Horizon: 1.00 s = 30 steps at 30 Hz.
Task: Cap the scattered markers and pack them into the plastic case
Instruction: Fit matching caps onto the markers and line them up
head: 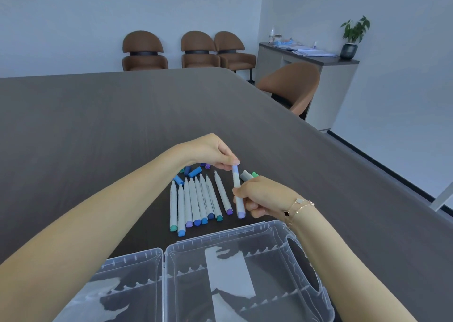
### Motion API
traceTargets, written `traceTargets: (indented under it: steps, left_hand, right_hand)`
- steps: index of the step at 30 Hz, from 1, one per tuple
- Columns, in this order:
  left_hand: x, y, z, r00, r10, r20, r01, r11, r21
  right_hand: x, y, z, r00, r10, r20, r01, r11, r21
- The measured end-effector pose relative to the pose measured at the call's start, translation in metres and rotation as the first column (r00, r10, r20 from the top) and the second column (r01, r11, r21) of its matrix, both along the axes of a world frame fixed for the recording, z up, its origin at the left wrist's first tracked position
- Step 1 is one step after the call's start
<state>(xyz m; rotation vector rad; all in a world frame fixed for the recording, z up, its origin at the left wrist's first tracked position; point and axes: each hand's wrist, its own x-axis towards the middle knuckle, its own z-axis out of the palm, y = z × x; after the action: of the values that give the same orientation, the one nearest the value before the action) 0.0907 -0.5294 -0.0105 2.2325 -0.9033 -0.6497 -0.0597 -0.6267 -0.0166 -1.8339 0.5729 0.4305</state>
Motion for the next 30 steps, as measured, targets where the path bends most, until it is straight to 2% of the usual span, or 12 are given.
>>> traceTargets:
  steps: [2,3,6,8,10,13,16,18,21,26,30]
  left_hand:
    - [0.004,0.006,0.003,0.997,-0.037,0.062,0.032,0.996,0.087]
    - [0.007,0.009,0.006,0.993,-0.03,0.114,0.019,0.995,0.096]
    - [0.018,0.016,0.013,0.949,0.105,0.296,-0.119,0.992,0.028]
    - [0.023,0.022,0.015,0.938,0.117,0.326,-0.152,0.985,0.085]
    - [0.026,0.027,0.012,0.934,0.099,0.342,-0.16,0.975,0.153]
    - [0.03,0.034,0.006,0.898,0.173,0.405,-0.231,0.968,0.1]
    - [0.031,0.037,0.0,0.898,0.189,0.398,-0.251,0.962,0.111]
    - [0.029,0.036,-0.005,0.906,0.189,0.379,-0.242,0.965,0.098]
    - [0.023,0.028,-0.01,0.918,0.171,0.359,-0.207,0.976,0.064]
    - [0.02,0.014,-0.019,0.914,0.138,0.382,-0.213,0.964,0.162]
    - [0.017,0.01,-0.022,0.912,0.086,0.4,-0.182,0.961,0.209]
  right_hand:
    - [-0.001,-0.007,-0.001,0.998,0.06,0.01,-0.057,0.972,-0.23]
    - [-0.002,-0.009,-0.002,0.995,0.102,0.0,-0.095,0.928,-0.361]
    - [-0.005,-0.006,-0.01,0.98,0.197,-0.03,-0.173,0.763,-0.623]
    - [-0.009,0.0,-0.011,0.977,0.215,-0.014,-0.153,0.646,-0.748]
    - [-0.011,0.006,-0.009,0.98,0.182,0.082,-0.036,0.563,-0.825]
    - [-0.006,0.018,-0.01,0.946,0.219,0.24,0.094,0.521,-0.848]
    - [0.003,0.03,-0.021,0.943,0.286,0.168,-0.044,0.61,-0.791]
    - [0.008,0.027,-0.027,0.952,0.284,0.117,-0.091,0.623,-0.777]
    - [0.008,0.017,-0.026,0.967,0.246,0.067,-0.09,0.573,-0.815]
    - [0.0,0.008,-0.029,0.976,0.18,0.12,0.011,0.514,-0.858]
    - [0.0,0.002,-0.029,0.984,0.164,0.075,-0.01,0.464,-0.886]
